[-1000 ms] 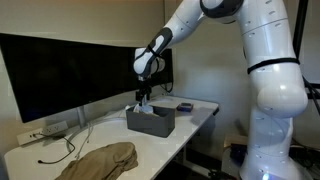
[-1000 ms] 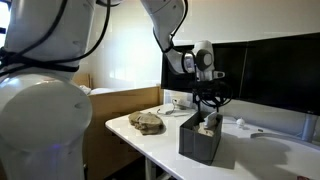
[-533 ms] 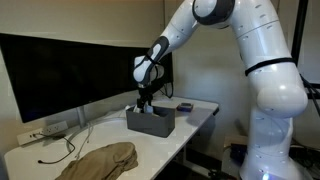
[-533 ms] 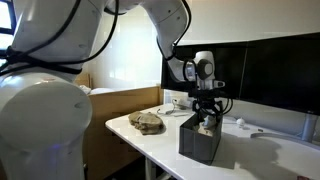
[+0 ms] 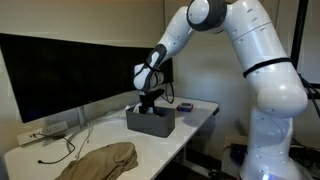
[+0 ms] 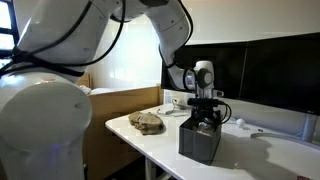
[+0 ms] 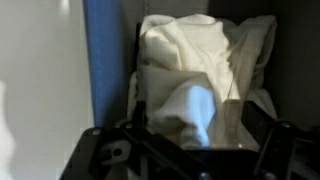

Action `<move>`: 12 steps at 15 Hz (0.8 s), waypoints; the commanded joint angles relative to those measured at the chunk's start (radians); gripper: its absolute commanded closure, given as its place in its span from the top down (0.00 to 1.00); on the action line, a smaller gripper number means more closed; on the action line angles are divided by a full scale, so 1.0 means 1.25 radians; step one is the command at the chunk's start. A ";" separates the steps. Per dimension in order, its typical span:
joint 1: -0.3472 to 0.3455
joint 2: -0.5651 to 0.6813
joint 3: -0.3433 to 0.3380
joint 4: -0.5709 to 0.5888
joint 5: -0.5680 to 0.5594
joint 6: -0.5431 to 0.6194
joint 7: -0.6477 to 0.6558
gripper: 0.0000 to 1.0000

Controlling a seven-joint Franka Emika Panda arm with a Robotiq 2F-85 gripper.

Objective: Pick up the clothes from the table and put them in the box

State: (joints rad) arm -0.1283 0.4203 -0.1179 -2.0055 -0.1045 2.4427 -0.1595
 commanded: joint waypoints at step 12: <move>0.001 -0.001 0.033 -0.001 0.000 -0.020 -0.007 0.04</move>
State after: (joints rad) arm -0.1260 0.4389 -0.0771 -2.0036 -0.1052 2.4395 -0.1642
